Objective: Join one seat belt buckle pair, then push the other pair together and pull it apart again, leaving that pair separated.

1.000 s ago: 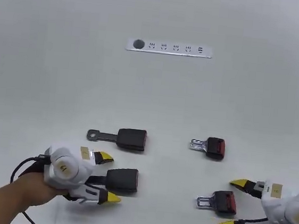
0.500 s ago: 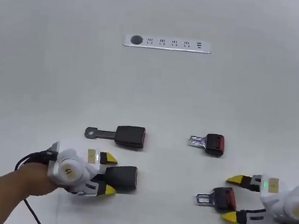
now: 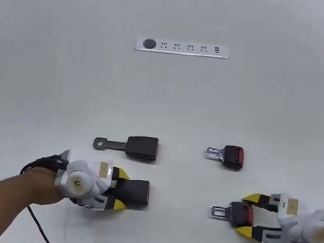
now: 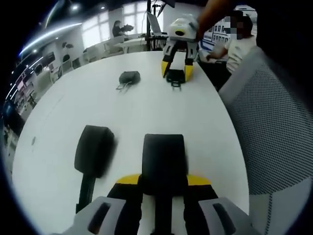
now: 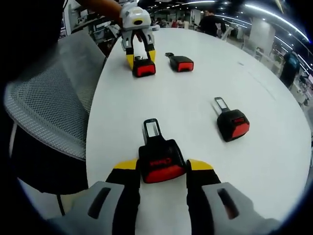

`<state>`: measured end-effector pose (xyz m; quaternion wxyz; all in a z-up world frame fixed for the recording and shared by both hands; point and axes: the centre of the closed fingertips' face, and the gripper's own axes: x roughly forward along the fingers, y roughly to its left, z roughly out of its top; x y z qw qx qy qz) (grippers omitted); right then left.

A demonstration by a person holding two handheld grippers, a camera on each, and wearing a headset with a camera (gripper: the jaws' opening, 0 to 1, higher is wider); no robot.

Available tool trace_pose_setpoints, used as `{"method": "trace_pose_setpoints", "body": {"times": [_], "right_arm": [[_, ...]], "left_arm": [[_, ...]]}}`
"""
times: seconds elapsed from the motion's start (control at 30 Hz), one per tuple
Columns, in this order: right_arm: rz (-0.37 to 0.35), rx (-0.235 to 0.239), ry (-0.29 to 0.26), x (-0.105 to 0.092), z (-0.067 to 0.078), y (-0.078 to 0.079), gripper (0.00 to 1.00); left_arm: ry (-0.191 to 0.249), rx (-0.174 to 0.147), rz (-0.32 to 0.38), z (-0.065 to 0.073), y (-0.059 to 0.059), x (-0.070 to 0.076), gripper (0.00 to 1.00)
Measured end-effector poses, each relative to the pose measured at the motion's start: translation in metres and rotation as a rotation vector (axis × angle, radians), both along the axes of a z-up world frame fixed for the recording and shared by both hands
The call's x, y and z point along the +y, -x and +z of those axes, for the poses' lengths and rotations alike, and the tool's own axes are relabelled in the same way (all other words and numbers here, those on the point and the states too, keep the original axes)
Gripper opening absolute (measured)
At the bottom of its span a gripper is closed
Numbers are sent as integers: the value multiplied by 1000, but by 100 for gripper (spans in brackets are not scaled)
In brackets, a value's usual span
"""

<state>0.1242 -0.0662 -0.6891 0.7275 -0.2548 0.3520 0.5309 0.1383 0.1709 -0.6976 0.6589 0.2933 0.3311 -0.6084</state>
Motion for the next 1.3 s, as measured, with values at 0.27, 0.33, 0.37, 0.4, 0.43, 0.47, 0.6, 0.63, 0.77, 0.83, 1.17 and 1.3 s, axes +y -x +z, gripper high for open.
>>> {"method": "trace_pose_setpoints", "body": {"times": [0.27,0.33,0.37,0.4,0.43,0.47,0.6,0.63,0.77,0.83,1.17,1.3], "right_arm": [[28,13,33,11,-1,-3,35],[34,15,32,14,-1,-3,35],[38,14,33,18,0,-3,35],[40,15,33,20,0,-3,35],[41,14,32,24,2,-3,35],[41,15,31,26,1,-3,35],[34,3,18,41,1,-4,35],[39,2,16,43,-1,-5,35],[44,2,3,56,-1,-4,35],[49,2,-10,60,1,-5,35],[42,1,-65,80,5,-13,35],[43,6,-88,86,5,-16,35]], "left_arm": [[-17,12,-11,2,1,1,33],[-23,16,-15,2,1,1,33],[-27,16,-18,3,2,1,33],[-29,17,-18,3,2,1,33],[-30,19,-18,3,2,1,33],[-33,21,-17,4,2,1,33],[-35,25,-7,4,2,2,33],[-36,26,-6,4,2,2,33],[-41,28,-2,5,3,1,33],[-40,29,2,5,2,2,33],[-41,32,6,5,1,3,33],[-35,31,6,4,1,4,33]]}}
